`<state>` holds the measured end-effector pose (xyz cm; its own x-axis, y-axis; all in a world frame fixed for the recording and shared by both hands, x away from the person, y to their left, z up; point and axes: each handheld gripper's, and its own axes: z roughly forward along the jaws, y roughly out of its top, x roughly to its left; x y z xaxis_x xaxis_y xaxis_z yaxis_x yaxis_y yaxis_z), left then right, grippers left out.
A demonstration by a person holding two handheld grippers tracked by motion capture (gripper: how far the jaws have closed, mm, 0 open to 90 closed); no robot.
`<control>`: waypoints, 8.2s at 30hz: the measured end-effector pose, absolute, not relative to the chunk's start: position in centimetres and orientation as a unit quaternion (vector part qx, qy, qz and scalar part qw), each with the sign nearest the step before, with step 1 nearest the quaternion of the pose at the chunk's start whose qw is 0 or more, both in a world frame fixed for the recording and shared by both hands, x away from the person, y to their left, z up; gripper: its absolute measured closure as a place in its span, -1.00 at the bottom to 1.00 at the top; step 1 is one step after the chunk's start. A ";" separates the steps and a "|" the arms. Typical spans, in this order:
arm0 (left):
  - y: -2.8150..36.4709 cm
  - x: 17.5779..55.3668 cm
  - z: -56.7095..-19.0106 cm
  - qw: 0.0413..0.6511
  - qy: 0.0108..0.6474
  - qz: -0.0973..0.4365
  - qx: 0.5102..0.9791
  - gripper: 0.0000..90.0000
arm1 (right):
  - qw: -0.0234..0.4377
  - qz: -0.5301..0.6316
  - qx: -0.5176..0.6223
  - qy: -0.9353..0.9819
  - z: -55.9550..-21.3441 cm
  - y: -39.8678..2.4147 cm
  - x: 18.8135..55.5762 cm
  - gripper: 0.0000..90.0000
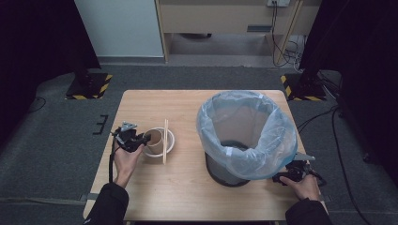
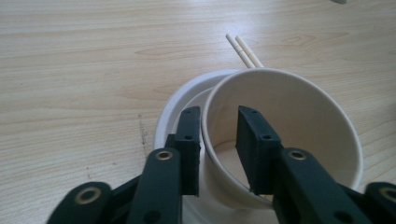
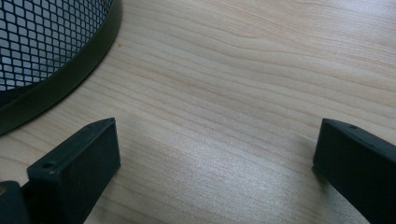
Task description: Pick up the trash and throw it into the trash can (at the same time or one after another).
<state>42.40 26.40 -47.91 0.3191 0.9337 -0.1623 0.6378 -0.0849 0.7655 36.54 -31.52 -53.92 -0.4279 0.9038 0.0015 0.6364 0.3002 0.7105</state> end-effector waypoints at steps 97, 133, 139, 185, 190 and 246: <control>20.9 33.4 -27.1 0.673 0.327 0.288 0.597 0.85 | 0.203 0.327 0.489 0.783 -53.9 -31.4 36.5 -0.98; 11.4 34.9 -26.7 0.692 0.273 0.235 0.626 0.85 | 0.203 0.327 0.489 0.783 -53.9 -31.4 36.5 -0.98; 9.7 35.1 -27.3 0.687 0.267 0.221 0.639 0.85 | 0.203 0.327 0.490 0.782 -53.9 -31.4 36.5 -0.98; 17.1 34.1 -31.1 0.623 0.317 0.249 0.671 -0.08 | 0.203 0.327 0.489 0.782 -53.9 -31.4 36.5 -0.98; 18.2 34.3 -32.7 0.604 0.335 0.253 0.678 -0.13 | 0.203 0.327 0.488 0.784 -53.9 -31.4 36.5 -0.98; 20.9 41.8 -48.6 0.387 0.501 0.202 0.747 0.01 | 0.201 0.329 0.488 0.783 -53.9 -31.3 36.5 -0.98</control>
<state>41.78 20.92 -48.59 0.4162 0.9051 -0.0867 0.5926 -0.1977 0.7808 36.49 -31.30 -53.93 -0.4423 0.8968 0.0070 0.6325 0.3063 0.7115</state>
